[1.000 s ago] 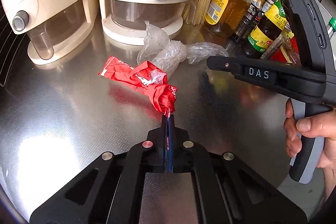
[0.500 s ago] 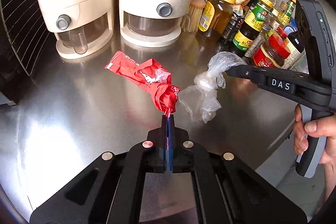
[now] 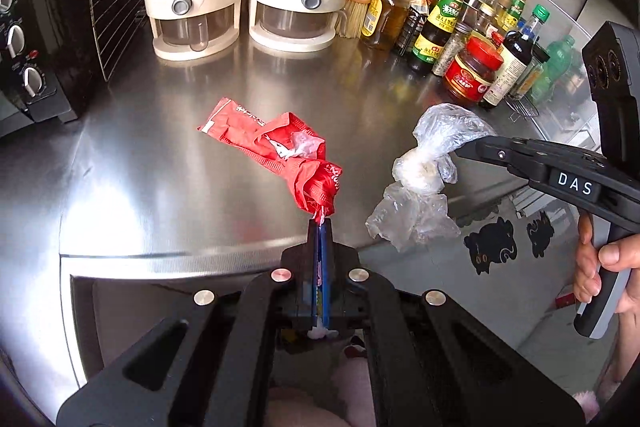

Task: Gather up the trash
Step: 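Carry the red wrapper and plastic film down over the black bin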

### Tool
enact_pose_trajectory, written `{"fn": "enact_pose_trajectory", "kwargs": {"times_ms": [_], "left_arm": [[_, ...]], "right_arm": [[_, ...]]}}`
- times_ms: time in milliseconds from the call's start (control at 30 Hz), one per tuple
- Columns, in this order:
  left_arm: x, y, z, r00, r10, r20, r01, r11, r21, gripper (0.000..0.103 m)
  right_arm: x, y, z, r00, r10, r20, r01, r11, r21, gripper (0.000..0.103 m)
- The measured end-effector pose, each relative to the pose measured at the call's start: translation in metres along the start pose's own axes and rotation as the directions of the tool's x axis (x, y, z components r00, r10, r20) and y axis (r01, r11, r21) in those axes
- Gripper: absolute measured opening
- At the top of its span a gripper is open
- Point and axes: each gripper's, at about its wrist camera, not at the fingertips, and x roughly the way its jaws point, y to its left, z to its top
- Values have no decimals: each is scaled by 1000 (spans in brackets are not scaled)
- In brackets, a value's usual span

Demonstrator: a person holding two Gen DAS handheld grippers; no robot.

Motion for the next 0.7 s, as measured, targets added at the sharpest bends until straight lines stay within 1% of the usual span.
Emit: {"fn": "enact_pose_trajectory", "kwargs": {"times_ms": [167, 367, 467, 567, 700], "left_arm": [[-11, -6, -32, 1000, -11, -29, 11, 1000, -3, 0], [-7, -7, -73, 996, -19, -88, 19, 1000, -3, 0], [6, -5, -94, 990, -32, -135, 31, 999, -14, 0], [26, -4, -116, 981, -36, -192, 34, 999, -16, 0], [55, -5, -141, 965, -46, -258, 46, 999, -6, 0]], "right_arm": [[-15, 18, -26, 1000, 27, -16, -27, 1000, -11, 3], [-16, 23, -67, 997, 28, -74, -27, 1000, 9, 4], [-7, 20, -88, 993, 30, -117, -27, 999, 29, 4], [8, 15, -111, 984, 28, -174, -19, 998, 52, 4], [32, 6, -138, 973, -7, -232, 22, 998, 62, 4]]}}
